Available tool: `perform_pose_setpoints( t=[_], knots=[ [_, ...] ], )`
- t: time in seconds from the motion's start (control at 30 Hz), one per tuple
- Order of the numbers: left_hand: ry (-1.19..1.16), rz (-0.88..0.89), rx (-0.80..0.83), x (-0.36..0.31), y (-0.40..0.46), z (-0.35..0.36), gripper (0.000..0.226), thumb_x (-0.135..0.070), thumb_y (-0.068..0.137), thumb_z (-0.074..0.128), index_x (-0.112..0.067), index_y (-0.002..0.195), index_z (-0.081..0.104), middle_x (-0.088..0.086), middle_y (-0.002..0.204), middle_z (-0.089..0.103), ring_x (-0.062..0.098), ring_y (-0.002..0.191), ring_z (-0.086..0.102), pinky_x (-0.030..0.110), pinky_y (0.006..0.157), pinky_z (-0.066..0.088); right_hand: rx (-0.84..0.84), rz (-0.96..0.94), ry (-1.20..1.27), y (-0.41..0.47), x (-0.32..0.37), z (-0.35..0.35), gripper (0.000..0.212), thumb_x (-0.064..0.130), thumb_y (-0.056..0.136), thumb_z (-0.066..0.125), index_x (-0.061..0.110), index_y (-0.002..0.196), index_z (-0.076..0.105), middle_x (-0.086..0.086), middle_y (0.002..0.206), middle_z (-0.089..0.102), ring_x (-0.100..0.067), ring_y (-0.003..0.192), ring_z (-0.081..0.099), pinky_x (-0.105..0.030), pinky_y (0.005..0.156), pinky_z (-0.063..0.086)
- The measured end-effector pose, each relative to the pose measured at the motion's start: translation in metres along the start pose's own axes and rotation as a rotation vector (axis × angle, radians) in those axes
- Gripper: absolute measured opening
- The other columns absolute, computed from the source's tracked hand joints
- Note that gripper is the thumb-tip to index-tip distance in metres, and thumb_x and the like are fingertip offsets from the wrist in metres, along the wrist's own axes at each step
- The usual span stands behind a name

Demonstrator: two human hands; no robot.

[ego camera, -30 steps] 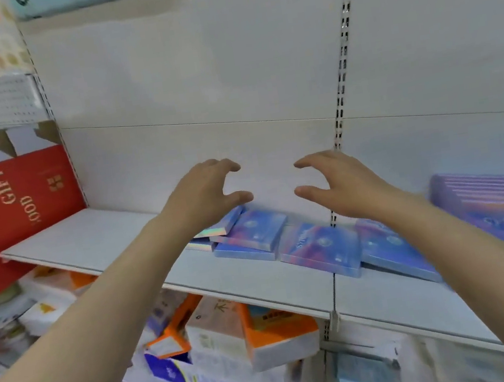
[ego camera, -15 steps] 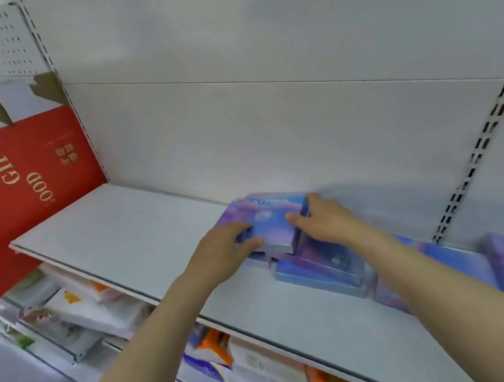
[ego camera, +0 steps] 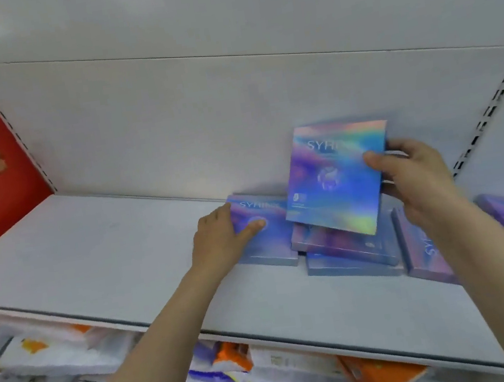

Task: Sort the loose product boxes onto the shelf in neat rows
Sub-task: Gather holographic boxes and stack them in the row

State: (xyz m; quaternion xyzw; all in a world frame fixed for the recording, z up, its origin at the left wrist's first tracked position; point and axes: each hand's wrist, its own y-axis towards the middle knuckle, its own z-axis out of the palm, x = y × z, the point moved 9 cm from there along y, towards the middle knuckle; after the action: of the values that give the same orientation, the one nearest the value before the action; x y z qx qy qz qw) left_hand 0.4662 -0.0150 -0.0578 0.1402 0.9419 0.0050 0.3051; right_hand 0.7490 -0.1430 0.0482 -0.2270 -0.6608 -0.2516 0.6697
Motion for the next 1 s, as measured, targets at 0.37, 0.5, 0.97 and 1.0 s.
perform_pose_setpoints(
  t=[0.37, 0.5, 0.97, 1.0],
  knots=[
    [0.04, -0.008, 0.104, 0.029, -0.015, -0.005, 0.085, -0.067, 0.072, 0.067, -0.022, 0.138, 0.038, 0.006, 0.127, 0.058, 0.027, 0.123, 0.046, 0.034, 0.083, 0.039, -0.102, -0.029, 0.013, -0.063, -0.001, 0.012, 0.026, 0.005, 0.088, 0.069, 0.005, 0.113, 0.063, -0.008, 0.095, 0.07, -0.02, 0.081, 0.069, -0.02, 0.054, 0.054],
    [-0.016, -0.018, 0.137, 0.046, -0.045, -0.018, 0.09, -0.066, 0.073, 0.067, -0.025, 0.145, 0.031, 0.006, 0.133, 0.054, 0.025, 0.127, 0.042, 0.033, 0.089, 0.038, -0.092, -0.029, 0.01, -0.078, -0.006, 0.028, 0.028, 0.006, 0.087, 0.07, 0.005, 0.115, 0.064, -0.006, 0.092, 0.071, -0.016, 0.078, 0.07, -0.021, 0.056, 0.054],
    [0.026, -0.09, -0.067, 0.082, -0.149, -0.062, 0.084, -0.07, 0.071, 0.063, -0.022, 0.136, 0.04, 0.004, 0.121, 0.05, 0.028, 0.108, 0.046, 0.037, 0.085, 0.044, -0.062, -0.03, 0.005, -0.117, -0.015, 0.051, 0.027, 0.004, 0.09, 0.066, 0.001, 0.116, 0.062, -0.003, 0.09, 0.068, -0.011, 0.07, 0.069, -0.02, 0.054, 0.053],
    [0.053, -0.112, -0.078, 0.083, -0.152, -0.064, 0.087, -0.072, 0.071, 0.063, -0.02, 0.137, 0.037, 0.005, 0.12, 0.048, 0.028, 0.109, 0.048, 0.038, 0.083, 0.047, -0.059, -0.031, 0.009, -0.118, -0.014, 0.051, 0.028, 0.005, 0.09, 0.066, 0.001, 0.117, 0.062, -0.003, 0.09, 0.068, -0.011, 0.071, 0.069, -0.02, 0.054, 0.053]
  ],
)
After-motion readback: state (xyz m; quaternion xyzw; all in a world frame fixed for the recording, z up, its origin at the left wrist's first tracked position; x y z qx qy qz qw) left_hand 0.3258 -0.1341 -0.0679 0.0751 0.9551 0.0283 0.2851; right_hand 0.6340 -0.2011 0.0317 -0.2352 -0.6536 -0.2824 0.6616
